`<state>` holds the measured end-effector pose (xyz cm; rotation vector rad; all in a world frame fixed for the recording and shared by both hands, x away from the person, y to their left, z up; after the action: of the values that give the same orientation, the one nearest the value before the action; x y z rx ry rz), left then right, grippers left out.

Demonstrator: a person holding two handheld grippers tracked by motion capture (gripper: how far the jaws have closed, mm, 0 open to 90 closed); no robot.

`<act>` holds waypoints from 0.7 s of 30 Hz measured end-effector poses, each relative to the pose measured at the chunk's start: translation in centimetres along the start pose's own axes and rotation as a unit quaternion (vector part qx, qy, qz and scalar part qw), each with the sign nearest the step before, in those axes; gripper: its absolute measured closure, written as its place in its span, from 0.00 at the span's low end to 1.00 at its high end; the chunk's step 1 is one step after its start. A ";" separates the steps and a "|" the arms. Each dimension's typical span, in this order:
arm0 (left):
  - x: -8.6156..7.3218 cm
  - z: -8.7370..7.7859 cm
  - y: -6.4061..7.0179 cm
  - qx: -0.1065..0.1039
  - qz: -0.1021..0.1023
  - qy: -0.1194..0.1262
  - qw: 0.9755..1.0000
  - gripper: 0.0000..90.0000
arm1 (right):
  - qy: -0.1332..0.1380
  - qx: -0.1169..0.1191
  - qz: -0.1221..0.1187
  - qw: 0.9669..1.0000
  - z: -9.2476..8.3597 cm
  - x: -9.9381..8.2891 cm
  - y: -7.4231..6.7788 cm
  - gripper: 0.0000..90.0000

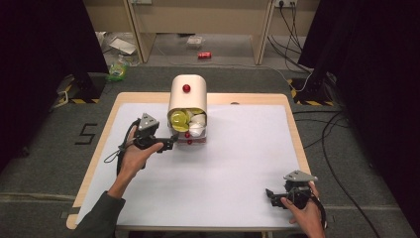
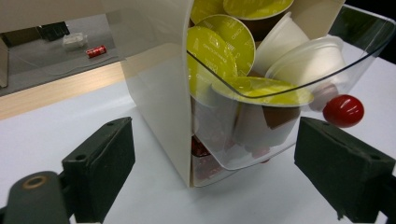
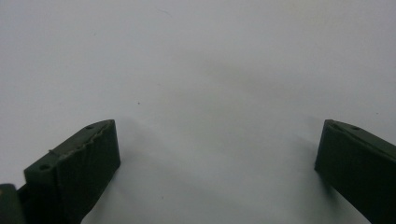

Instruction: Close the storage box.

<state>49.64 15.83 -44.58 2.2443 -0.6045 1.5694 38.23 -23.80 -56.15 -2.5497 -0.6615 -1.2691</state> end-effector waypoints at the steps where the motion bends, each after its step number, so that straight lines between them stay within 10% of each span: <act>1: 0.0 0.1 0.0 0.001 0.000 -0.001 1.000 0.13 | 0.000 0.000 0.000 1.000 0.0 0.0 0.0 0.00; 21: 0.4 0.9 -0.6 0.013 0.002 -0.005 1.000 0.13 | 0.000 0.000 0.000 1.000 0.0 0.0 0.0 0.00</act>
<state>50.78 15.86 -44.49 2.2719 -0.5957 1.5787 38.23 -23.79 -56.15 -2.5488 -0.6615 -1.2690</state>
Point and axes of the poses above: each handheld gripper's, and its own axes: z roughly forward along the jaws, x roughly out of its top, y roughly to its right, the point moved 9 cm from there along z, roughly forward along the jaws, and after that the axes turned 9 degrees about y, right-handed, at the moved point
